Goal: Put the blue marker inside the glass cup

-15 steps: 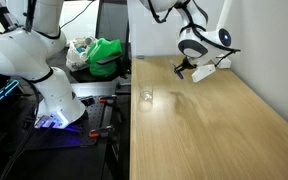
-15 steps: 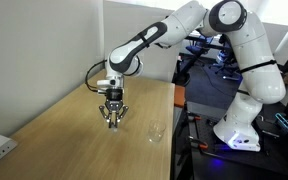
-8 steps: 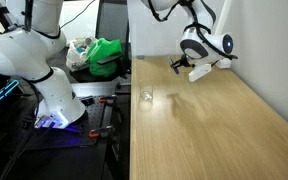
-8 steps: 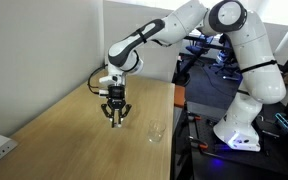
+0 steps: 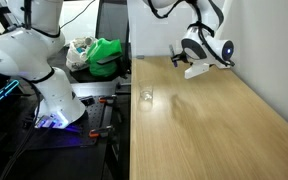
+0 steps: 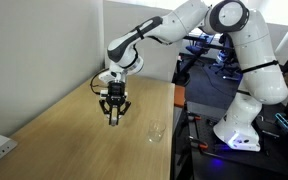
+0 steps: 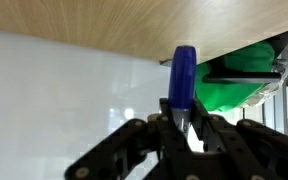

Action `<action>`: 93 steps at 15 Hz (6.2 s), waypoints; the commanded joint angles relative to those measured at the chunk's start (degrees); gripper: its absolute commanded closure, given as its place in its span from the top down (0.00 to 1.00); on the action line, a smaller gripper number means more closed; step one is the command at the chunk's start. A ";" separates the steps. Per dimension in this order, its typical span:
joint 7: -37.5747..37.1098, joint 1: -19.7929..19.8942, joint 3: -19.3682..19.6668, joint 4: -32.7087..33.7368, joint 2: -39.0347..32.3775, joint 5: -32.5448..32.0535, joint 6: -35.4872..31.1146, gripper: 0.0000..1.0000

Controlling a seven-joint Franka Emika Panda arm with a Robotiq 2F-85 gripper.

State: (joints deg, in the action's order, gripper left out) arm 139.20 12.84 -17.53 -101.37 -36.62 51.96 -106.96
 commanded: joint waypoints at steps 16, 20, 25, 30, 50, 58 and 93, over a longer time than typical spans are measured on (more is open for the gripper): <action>0.44 -6.14 9.84 -0.83 2.81 5.52 14.97 0.06; 4.45 -5.09 10.81 -2.84 2.49 6.21 16.91 0.06; 9.79 -4.64 12.26 -6.09 3.40 7.51 21.29 0.06; 9.85 -1.26 9.17 -9.54 6.06 6.20 21.26 0.06; 9.95 12.32 3.51 -24.63 18.95 3.74 18.41 0.06; 9.95 15.40 2.78 -27.54 18.78 -1.28 16.82 0.06; 9.93 20.69 -6.31 -31.18 15.80 -1.65 5.00 1.00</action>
State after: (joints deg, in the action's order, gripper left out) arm 149.14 31.86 -21.25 -131.04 -24.62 49.46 -102.44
